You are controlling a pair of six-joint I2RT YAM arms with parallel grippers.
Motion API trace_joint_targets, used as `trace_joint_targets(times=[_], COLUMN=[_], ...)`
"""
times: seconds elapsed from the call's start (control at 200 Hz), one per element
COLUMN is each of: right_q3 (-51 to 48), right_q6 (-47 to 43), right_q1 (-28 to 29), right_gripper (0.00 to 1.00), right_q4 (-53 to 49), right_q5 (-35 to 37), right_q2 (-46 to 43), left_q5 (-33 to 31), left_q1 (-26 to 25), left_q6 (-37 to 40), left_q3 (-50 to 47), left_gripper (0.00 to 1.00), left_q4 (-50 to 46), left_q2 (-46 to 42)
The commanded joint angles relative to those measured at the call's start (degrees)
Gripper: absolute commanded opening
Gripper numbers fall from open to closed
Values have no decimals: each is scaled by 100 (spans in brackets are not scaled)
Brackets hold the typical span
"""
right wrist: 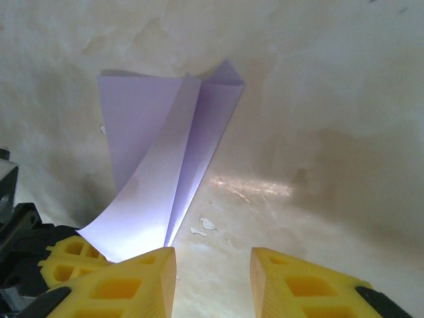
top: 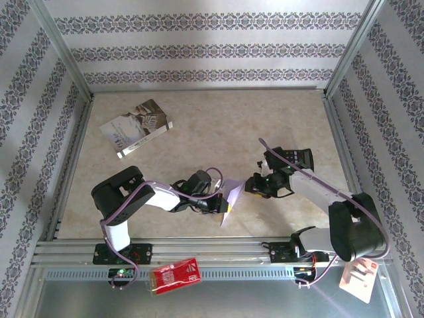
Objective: Fold a paper plane with a square sheet of paper (pick it up from the middle)
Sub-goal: Fold the wing for the fifth time at the center of the table.
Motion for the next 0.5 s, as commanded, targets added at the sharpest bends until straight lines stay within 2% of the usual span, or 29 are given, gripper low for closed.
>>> trace_joint_targets(times=[0.0, 0.19, 0.495], right_q3=[214, 386, 368], right_q6=[37, 23, 69], right_q1=[168, 327, 462], right_gripper=[35, 34, 34], right_q4=[188, 212, 324], right_q5=[-97, -86, -85], right_q2=[221, 471, 616], left_q5=[-340, -433, -206], left_q1=[157, 245, 443], left_q6=[-271, -388, -735], left_q3=[-263, -422, -601], left_gripper=[0, 0, 0], left_q4=[202, 228, 787], left_q2=[-264, -571, -384])
